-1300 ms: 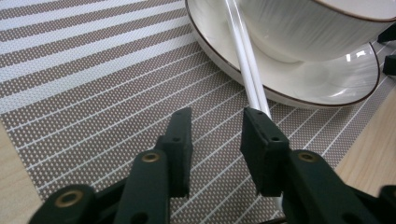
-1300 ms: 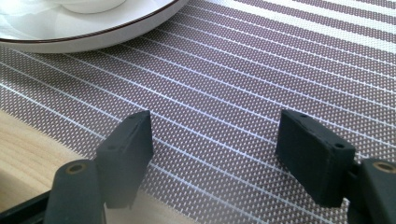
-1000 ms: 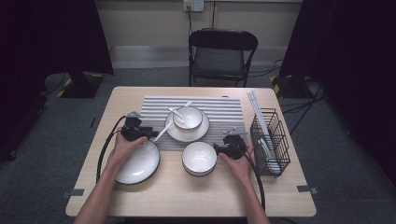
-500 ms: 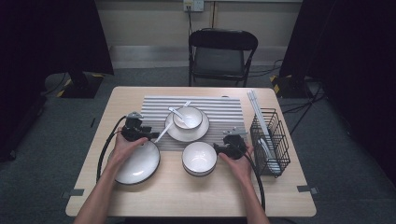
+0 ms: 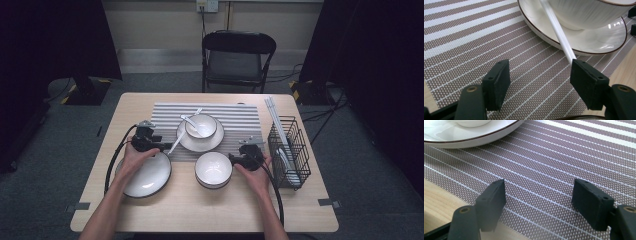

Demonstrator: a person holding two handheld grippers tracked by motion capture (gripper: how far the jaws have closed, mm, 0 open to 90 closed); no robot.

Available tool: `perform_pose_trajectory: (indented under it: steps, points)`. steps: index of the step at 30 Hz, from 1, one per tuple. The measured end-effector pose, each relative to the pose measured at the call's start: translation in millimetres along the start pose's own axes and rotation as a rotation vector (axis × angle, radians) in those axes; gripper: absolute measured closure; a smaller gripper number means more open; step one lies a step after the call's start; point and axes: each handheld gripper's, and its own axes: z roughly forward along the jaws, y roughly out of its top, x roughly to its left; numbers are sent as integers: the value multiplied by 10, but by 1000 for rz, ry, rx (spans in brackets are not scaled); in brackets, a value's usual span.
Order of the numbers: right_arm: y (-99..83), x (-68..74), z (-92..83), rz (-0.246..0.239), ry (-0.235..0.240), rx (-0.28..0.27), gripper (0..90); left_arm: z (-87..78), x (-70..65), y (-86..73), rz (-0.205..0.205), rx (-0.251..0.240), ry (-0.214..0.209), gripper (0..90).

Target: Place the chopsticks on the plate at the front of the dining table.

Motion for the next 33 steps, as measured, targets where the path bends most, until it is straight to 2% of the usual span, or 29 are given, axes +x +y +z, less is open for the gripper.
perform_pose_trajectory:
  steps: [5,15,17,23,27,33]
  points:
    - [0,-1,1,-1,1,-1,268,8,-28,9,7,-11,20,285]
    - [0,-1,0,-1,0,0,268,38,-72,15,37,11,35,235]
    - [0,-1,1,0,1,-1,267,48,-84,14,34,7,29,221]
    - [0,-1,0,-1,1,1,268,78,-122,21,57,7,21,207]
    - [0,-1,0,0,1,1,268,70,-131,30,69,12,28,201]
    - [0,-1,0,-1,1,1,267,78,-137,28,67,13,22,195]
